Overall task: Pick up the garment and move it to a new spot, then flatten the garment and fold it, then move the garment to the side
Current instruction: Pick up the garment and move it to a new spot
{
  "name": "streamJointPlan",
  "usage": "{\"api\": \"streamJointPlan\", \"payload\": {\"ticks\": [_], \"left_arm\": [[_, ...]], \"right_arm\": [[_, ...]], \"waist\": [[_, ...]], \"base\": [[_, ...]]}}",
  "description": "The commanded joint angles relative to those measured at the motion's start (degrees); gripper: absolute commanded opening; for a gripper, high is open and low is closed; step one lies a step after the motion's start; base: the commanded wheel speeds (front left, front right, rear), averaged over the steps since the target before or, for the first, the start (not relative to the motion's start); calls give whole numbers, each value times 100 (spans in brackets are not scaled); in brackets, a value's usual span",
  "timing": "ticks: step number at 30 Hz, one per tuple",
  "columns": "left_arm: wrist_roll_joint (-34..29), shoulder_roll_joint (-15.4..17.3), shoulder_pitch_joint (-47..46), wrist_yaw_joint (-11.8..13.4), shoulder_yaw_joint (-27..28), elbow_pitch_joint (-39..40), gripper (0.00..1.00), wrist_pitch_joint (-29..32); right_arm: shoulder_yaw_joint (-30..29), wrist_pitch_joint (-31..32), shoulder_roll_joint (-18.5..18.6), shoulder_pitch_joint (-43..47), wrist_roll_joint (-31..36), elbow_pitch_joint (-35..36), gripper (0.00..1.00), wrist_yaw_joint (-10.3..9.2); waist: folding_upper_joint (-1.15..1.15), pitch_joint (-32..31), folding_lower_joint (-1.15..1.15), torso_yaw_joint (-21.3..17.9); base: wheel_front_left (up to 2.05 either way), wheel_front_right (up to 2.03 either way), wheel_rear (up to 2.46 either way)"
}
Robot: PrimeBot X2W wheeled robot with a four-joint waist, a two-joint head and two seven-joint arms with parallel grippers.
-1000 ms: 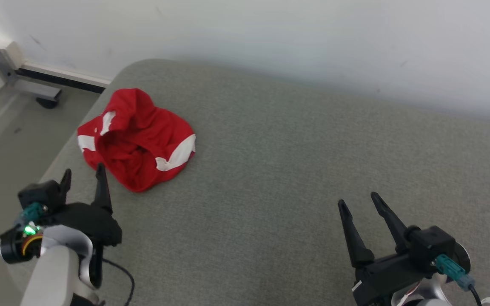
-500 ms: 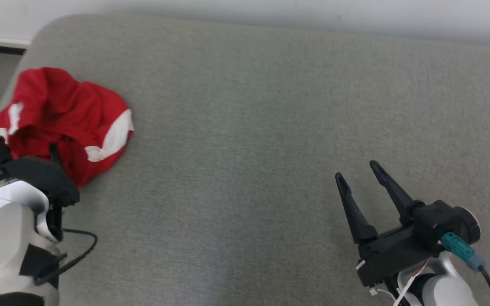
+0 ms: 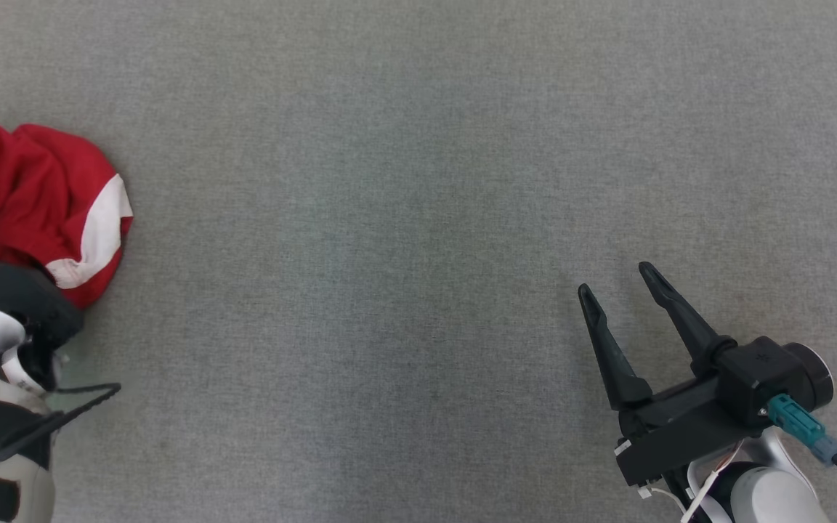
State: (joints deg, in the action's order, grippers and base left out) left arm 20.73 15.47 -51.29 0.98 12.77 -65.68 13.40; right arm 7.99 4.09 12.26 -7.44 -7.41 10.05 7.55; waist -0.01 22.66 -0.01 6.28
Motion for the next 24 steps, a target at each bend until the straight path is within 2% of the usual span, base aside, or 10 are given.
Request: {"api": "streamJointPlan", "payload": {"ticks": [1,6,9,14,19,24], "left_arm": [[1,-201,124,-80,-66,-203,0,158],[-24,-128,116,-150,-127,-96,0,-57],[-43,54,-12,-215,-154,187,0,-327],[-198,232,-174,-462,-373,730,0,-538],[-405,334,-222,-754,-865,1806,0,-785],[-359,376,89,-838,-1308,3051,0,-972]], "right_arm": [[0,16,-15,-29,-12,25,100,-15],[27,-72,-126,-21,-39,-77,100,-15],[76,-191,-217,-6,-72,-259,100,-15],[73,-379,-348,58,-141,-540,100,-15],[-35,-621,-514,144,-177,-805,100,-15],[-118,-830,-693,280,-228,-1085,100,-15]], "waist": [[1,63,1,-59],[1,-77,1,-2],[1,-315,1,54],[1,-757,1,142],[1,-1239,1,190],[1,-1740,1,81]], "base": [[0,0,0],[0,0,0],[0,0,0],[0,0,0],[0,0,0],[0,0,0]]}}
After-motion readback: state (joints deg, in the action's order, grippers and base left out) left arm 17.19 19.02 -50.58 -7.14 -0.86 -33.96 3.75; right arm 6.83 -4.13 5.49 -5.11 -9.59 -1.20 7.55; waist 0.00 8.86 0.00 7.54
